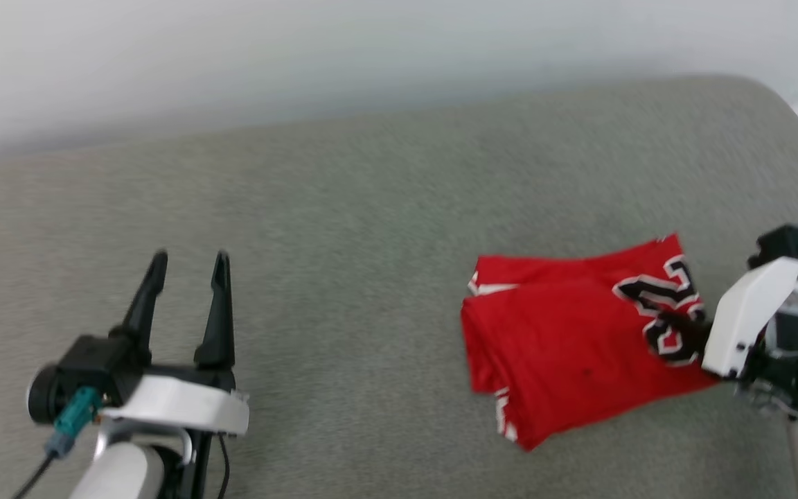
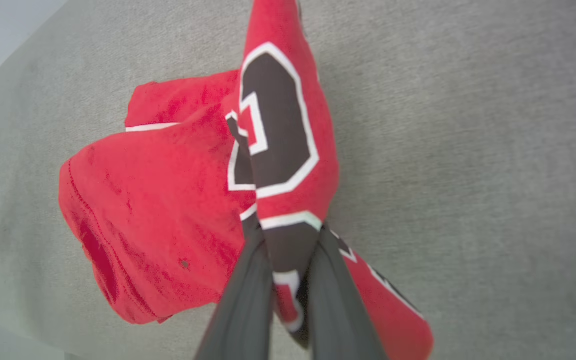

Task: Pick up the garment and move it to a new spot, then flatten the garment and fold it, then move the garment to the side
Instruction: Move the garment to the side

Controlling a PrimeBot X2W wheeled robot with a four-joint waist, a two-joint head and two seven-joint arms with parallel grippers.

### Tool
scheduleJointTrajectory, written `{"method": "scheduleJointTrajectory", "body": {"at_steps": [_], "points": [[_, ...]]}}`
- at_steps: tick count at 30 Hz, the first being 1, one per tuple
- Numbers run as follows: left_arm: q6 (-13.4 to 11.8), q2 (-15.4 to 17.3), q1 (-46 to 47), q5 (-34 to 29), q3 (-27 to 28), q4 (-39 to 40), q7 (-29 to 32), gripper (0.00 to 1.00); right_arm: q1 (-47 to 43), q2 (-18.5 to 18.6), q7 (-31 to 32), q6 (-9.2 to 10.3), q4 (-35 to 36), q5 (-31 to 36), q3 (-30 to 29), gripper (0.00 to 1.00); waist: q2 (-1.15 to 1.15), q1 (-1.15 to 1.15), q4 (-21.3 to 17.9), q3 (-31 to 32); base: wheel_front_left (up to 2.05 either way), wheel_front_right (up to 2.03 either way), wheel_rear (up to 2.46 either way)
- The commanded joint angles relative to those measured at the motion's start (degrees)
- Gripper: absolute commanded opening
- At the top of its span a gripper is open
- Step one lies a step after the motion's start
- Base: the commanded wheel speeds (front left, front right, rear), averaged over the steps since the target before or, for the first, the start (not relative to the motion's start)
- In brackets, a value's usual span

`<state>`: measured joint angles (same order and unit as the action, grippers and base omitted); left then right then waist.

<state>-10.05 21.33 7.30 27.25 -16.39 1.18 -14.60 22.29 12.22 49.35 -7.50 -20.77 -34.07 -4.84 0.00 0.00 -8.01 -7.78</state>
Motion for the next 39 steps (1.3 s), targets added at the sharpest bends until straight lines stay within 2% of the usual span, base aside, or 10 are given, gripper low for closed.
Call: {"method": "scheduleJointTrajectory", "body": {"at_steps": [1,7,12,21,28,29,30,31,32,39], "points": [[0.1,0.8,2.1,-0.6,0.1,1.3,0.8,1.0,2.6,0.6,-0.8,0.03,-0.4,1.5,0.1,0.0,0.0,0.0,-7.0,-7.7,0.0,0.0,0.0],[0.6,3.2,9.0,-3.0,-0.6,7.2,4.5,1.0,9.7,3.2,-5.7,0.04,-4.2,7.7,-2.0,0.0,0.0,0.0,-13.4,-17.5,0.0,0.0,0.0],[1.7,5.1,15.2,-5.4,-1.7,11.6,8.2,1.0,16.0,5.6,-10.5,0.03,-8.9,13.7,-7.0,0.0,0.0,0.0,-15.4,-24.5,0.0,0.0,0.0],[2.4,7.7,22.5,-8.5,-3.3,19.1,14.9,1.0,26.9,6.6,-23.1,0.04,-16.2,22.0,-18.6,0.0,0.0,0.0,-15.4,-33.2,0.0,0.0,0.0],[2.4,8.6,24.1,-9.6,-3.8,21.2,16.6,1.0,31.0,3.4,-33.8,0.04,-21.8,28.7,-25.4,0.0,0.0,0.0,-14.2,-35.9,0.0,0.0,0.0],[2.4,8.6,24.2,-9.8,-3.9,21.2,16.5,1.0,31.1,3.0,-35.0,0.04,-22.8,29.5,-25.9,0.11,0.0,0.0,-14.0,-35.8,0.0,0.0,0.0],[2.3,8.5,24.2,-9.8,-3.9,21.1,16.3,1.0,31.1,2.7,-36.4,0.03,-23.5,30.7,-26.3,0.83,0.0,0.0,-13.8,-35.7,0.0,0.0,0.0],[2.3,8.5,24.2,-9.8,-3.9,21.1,16.3,1.0,31.1,2.7,-36.4,0.03,-23.5,30.7,-26.3,0.83,0.0,0.0,-13.8,-35.7,0.0,0.0,0.0],[2.2,8.5,24.1,-9.8,-4.0,21.0,16.1,1.0,31.2,2.6,-37.3,0.03,-24.3,31.7,-27.0,1.0,0.0,0.0,-13.7,-35.5,0.0,0.0,0.0],[2.0,6.8,21.9,-8.7,-4.8,18.3,13.1,1.0,30.3,4.3,-42.3,0.03,-25.9,36.7,-30.8,1.0,0.0,0.0,-12.2,-30.7,0.0,0.0,0.0]]}}
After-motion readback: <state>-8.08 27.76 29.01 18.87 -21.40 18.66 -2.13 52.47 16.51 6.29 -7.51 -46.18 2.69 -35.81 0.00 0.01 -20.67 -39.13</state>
